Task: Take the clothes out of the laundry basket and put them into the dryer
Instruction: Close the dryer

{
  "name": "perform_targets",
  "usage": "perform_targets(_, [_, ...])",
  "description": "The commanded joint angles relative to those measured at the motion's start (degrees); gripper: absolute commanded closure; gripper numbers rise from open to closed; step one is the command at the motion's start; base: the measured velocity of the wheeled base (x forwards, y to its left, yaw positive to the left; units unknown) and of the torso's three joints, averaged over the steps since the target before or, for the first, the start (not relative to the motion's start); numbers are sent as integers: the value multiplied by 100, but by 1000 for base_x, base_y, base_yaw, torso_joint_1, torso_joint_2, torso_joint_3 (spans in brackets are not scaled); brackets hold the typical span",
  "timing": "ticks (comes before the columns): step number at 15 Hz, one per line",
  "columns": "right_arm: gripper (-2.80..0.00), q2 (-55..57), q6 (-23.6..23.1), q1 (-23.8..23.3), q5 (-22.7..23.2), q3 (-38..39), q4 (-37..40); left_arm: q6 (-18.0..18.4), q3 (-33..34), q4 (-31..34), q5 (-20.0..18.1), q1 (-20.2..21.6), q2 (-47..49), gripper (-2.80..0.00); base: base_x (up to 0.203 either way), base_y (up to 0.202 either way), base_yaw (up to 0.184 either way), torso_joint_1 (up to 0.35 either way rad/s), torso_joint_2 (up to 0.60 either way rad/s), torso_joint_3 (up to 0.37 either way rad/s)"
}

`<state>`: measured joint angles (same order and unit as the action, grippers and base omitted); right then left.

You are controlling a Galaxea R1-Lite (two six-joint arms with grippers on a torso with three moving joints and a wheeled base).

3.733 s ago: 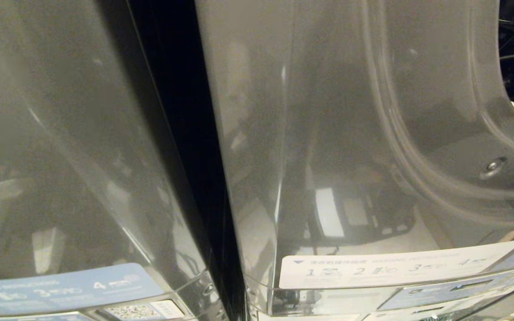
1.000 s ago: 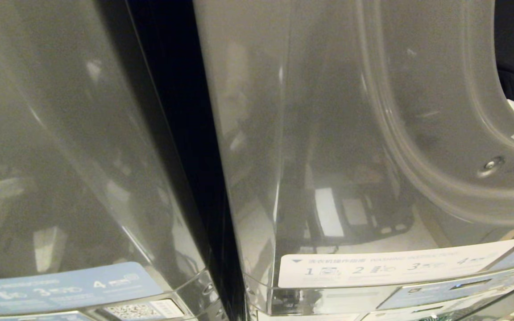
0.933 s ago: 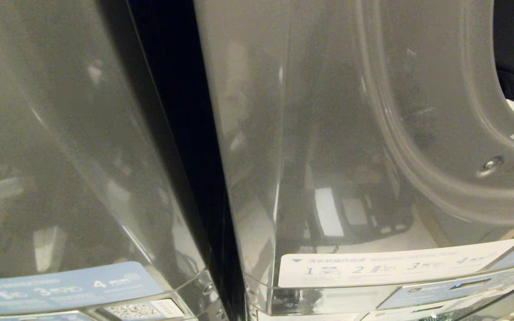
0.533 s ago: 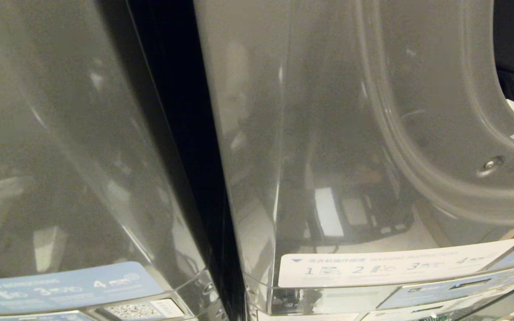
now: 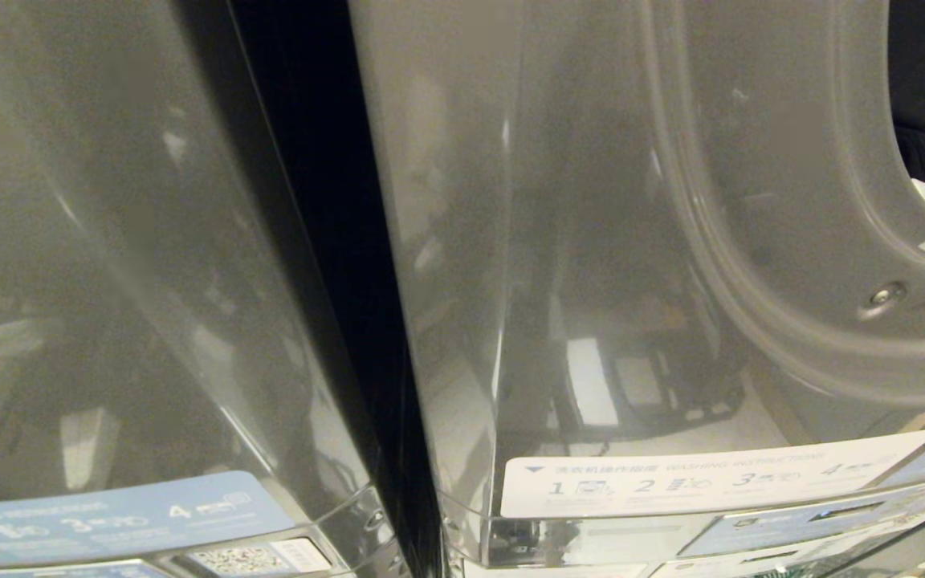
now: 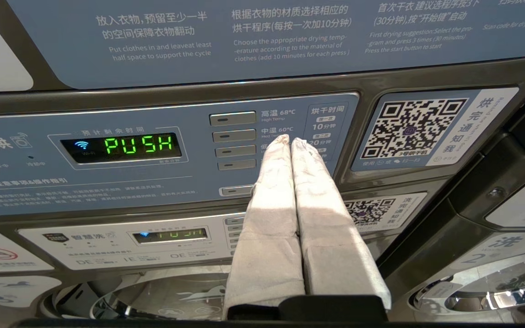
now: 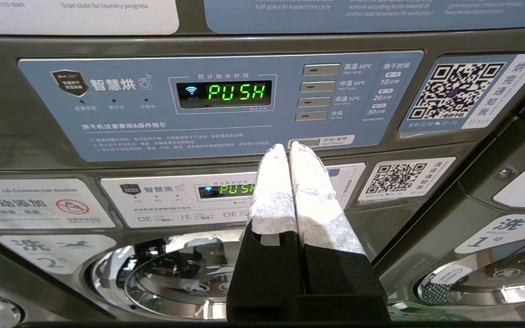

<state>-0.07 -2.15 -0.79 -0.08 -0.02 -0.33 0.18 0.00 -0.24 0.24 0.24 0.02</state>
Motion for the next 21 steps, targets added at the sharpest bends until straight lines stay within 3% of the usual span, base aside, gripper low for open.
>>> perform_targets(1, [0,7,-14,0,8,2,24,-1,0,-2,2,2,-2,0,0,0,0,0,0,0])
perform_targets(7, [0,7,188,0,8,2,24,-1,0,-2,-1,2,-2,0,0,0,0,0,0,0])
perform_targets(21, [0,7,171,0,-1,2,23,-1,0,-2,2,2,-2,0,0,0,0,0,0,0])
